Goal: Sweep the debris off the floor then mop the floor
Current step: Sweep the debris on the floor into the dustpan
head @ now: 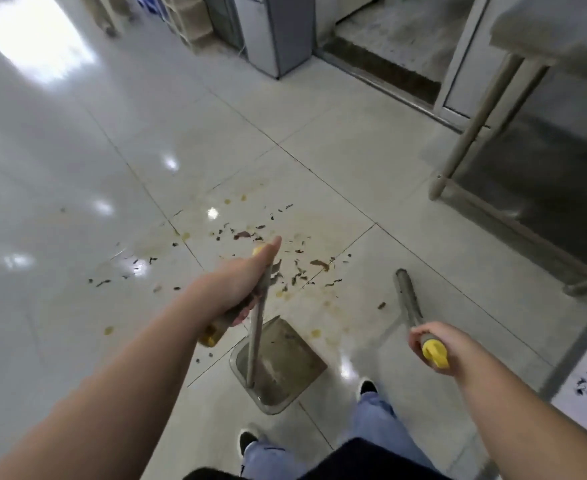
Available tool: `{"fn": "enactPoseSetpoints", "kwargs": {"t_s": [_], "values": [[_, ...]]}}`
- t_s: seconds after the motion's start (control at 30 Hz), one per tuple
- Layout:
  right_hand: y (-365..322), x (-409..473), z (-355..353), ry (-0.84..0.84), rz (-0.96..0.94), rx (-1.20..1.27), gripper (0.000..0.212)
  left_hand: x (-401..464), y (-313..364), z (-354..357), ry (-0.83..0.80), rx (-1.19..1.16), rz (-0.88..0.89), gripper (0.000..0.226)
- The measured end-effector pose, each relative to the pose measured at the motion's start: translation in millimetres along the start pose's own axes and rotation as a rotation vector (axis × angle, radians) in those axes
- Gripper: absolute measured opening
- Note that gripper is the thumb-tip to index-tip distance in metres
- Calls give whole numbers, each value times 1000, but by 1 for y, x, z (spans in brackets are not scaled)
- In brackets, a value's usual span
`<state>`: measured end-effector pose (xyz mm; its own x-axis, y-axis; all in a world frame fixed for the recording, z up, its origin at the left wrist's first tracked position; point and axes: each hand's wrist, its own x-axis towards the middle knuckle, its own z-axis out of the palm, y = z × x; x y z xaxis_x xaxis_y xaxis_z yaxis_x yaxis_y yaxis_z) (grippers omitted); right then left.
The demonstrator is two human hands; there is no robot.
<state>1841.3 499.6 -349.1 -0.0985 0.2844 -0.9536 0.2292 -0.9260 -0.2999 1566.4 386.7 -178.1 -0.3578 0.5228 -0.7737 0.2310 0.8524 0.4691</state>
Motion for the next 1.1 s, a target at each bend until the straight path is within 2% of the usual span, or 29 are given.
{"fn": "enactPoseSetpoints", "kwargs": {"t_s": [0.2, 0.33, 0.53, 0.77, 0.9, 1.1], "values": [[-48, 22, 3, -41, 24, -54, 30, 18, 18, 25, 153, -20, -85, 77], [-61, 29, 18, -45, 31, -96, 28, 26, 20, 37, 192, 84, -63, 82], [-57, 27, 62, -83, 105, -432, 27, 29, 16, 36, 259, 145, -41, 87], [-53, 31, 131, -240, 119, -670, 23, 21, 3, 35, 233, 202, -55, 84], [-60, 32, 151, -296, 132, -559, 17, 19, -11, 22, 239, 163, -43, 78], [-68, 11, 138, -310, 232, -237, 31, 17, -33, 7, 230, 178, -8, 78]]}}
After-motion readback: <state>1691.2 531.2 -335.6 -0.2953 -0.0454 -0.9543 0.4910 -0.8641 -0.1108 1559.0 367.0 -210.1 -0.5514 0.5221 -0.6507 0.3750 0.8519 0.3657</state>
